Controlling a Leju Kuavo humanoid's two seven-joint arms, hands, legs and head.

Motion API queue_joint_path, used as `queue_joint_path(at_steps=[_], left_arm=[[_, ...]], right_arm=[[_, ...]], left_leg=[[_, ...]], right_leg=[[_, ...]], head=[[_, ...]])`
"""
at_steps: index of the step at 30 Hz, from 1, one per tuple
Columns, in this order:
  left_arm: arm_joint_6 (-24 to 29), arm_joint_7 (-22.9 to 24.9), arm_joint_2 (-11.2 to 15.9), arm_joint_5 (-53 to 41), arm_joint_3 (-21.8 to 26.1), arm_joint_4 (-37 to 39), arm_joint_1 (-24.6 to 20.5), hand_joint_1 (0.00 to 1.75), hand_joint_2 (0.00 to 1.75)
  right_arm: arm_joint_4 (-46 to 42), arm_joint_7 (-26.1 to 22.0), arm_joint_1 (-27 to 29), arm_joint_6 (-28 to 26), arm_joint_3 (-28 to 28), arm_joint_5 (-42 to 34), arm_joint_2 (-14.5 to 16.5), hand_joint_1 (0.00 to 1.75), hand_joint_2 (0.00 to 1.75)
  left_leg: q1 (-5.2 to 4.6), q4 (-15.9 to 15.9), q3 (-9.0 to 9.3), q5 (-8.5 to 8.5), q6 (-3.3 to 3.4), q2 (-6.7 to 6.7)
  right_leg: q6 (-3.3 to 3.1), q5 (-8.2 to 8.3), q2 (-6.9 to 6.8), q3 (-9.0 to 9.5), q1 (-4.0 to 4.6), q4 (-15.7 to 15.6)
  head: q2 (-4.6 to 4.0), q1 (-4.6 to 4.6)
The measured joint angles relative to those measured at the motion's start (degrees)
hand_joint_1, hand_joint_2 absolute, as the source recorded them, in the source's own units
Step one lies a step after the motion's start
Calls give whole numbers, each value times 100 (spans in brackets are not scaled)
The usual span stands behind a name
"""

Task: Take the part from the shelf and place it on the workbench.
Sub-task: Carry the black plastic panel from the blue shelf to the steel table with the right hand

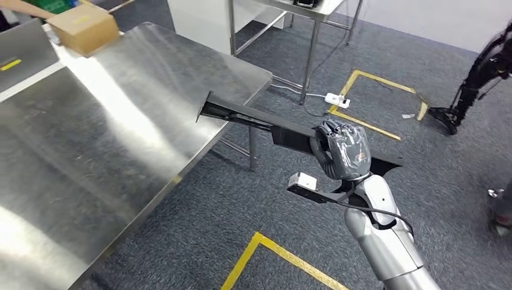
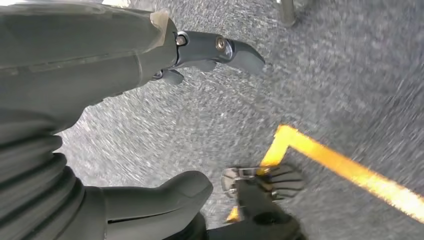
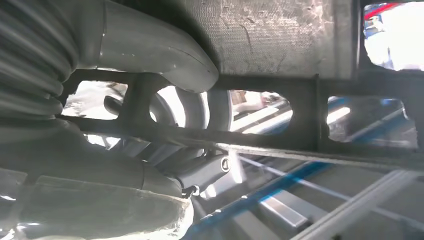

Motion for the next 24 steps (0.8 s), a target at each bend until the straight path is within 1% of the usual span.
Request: queue_joint_path(at_steps=[1,2,3,4,5,6,7,8,9,10,11,12,13,14,15,16,17,18,19,20,21,22,23,24], left_arm=[[-1,-1,-1,2,0,0,-6,0,175],[-2,-2,-2,4,1,0,-8,0,175],[-3,-2,-4,4,1,1,-3,0,175],[-3,-2,-7,4,1,1,4,0,175],[-3,-2,-10,4,2,2,9,0,175],[-3,-2,-14,4,2,2,13,0,175],[-3,-2,-16,4,2,2,11,0,175],[-3,-3,-17,4,2,2,10,0,175],[-3,-4,-16,4,3,2,13,0,175],[-3,-7,-15,4,5,2,20,0,175],[-3,-11,-9,4,10,2,30,0,175],[-3,-19,-1,4,20,2,41,0,175],[-2,-28,3,5,33,2,46,0,175],[-2,-39,7,5,46,2,45,0,175],[-2,-48,7,6,57,2,42,0,175],[-2,-58,3,7,63,2,38,0,175],[-2,-67,3,8,67,2,38,0,175],[-1,-76,3,10,72,2,41,0,175],[1,-86,3,15,79,2,45,0,175],[2,-93,4,20,86,2,48,0,175],[4,-100,7,27,92,2,47,0,175],[7,-104,13,36,97,2,42,0,175],[8,-107,22,43,101,1,34,0,175],[9,-111,30,50,105,0,26,0,175]], right_arm=[[8,-7,2,1,-2,-6,-10,168,175],[20,-14,6,1,-2,-10,-18,168,175],[36,-17,11,2,-2,-16,-23,168,175],[48,-22,11,3,-2,-19,-26,168,175],[57,-25,7,3,-3,-21,-27,168,175],[63,-27,0,4,-3,-24,-28,168,175],[69,-31,-10,4,-2,-24,-28,168,175],[76,-35,-21,4,2,-24,-27,168,175],[84,-39,-30,4,8,-23,-23,168,175],[91,-43,-40,5,16,-23,-17,168,175],[96,-44,-50,8,26,-22,-7,168,175],[100,-44,-66,12,35,-21,9,168,175],[104,-44,-86,23,43,-21,21,168,175],[107,-44,-111,44,50,-20,35,168,175],[114,-44,-139,74,58,-20,46,168,175],[124,-44,-168,113,68,-21,53,168,175],[139,-43,-202,155,81,-23,62,168,175],[159,-43,-241,198,97,-26,71,168,175],[182,-42,-286,238,113,-30,81,168,175],[207,-41,-341,277,130,-36,92,168,175],[232,-42,-404,311,145,-42,105,168,175],[259,-41,-474,342,160,-47,118,168,175],[288,-42,-549,370,174,-52,129,168,175],[321,-43,-620,395,189,-57,141,168,175]], left_leg=[[-5,-6,5,7,18,-54],[-11,-3,5,8,28,-116],[-15,2,7,3,29,-182],[-18,12,10,-3,27,-251],[-19,28,12,-14,17,-320],[-19,57,12,-33,2,-388],[-31,105,-1,-64,-24,-452],[-41,150,-20,-97,-51,-505],[-48,185,-43,-123,-75,-548],[-52,207,-64,-139,-96,-582],[-42,210,-78,-146,-110,-610],[-35,229,-86,-162,-127,-601],[-30,310,-120,-219,-159,-522],[-19,496,-207,-331,-198,-403],[-1,794,-355,-489,-241,-260],[24,1181,-564,-666,-284,-139],[54,1553,-777,-804,-314,-77],[76,1795,-933,-855,-335,-47],[90,1833,-988,-795,-344,-30],[97,1631,-915,-633,-336,-10],[90,1252,-738,-418,-309,35],[65,826,-528,-236,-255,140],[35,485,-357,-114,-202,237],[2,280,-253,-63,-158,313]], right_leg=[[-32,-156,77,-198,-5,404],[-44,-272,113,-397,-9,769],[-28,-308,130,-530,-11,973],[12,-247,143,-558,-12,956],[64,-103,163,-469,-13,704],[115,84,211,-296,-20,295],[139,241,277,-116,-23,-104],[133,349,321,25,-26,-399],[106,400,347,106,-23,-559],[67,405,338,129,-9,-594],[32,411,298,140,-18,-599],[8,414,268,150,-27,-607],[-28,413,233,165,-41,-616],[-67,409,197,180,-57,-625],[-100,401,161,190,-50,-628],[-132,391,120,195,-41,-628],[-148,382,81,195,-29,-627],[-154,373,38,197,-20,-626],[-156,365,-4,201,-15,-625],[-154,355,-46,211,-10,-626],[-149,345,-86,226,-5,-627],[-140,335,-125,244,-3,-630],[-126,324,-163,259,11,-636],[-107,312,-200,270,14,-641]], head=[[1,7],[0,17],[0,24],[0,27],[0,29],[0,32],[0,34],[0,36],[0,35],[0,34],[0,33],[0,33],[0,18],[0,0],[0,-18],[0,-36],[0,-38],[0,-38],[0,-38],[0,-38],[0,-38],[0,-38],[-1,-33],[-1,-30]])
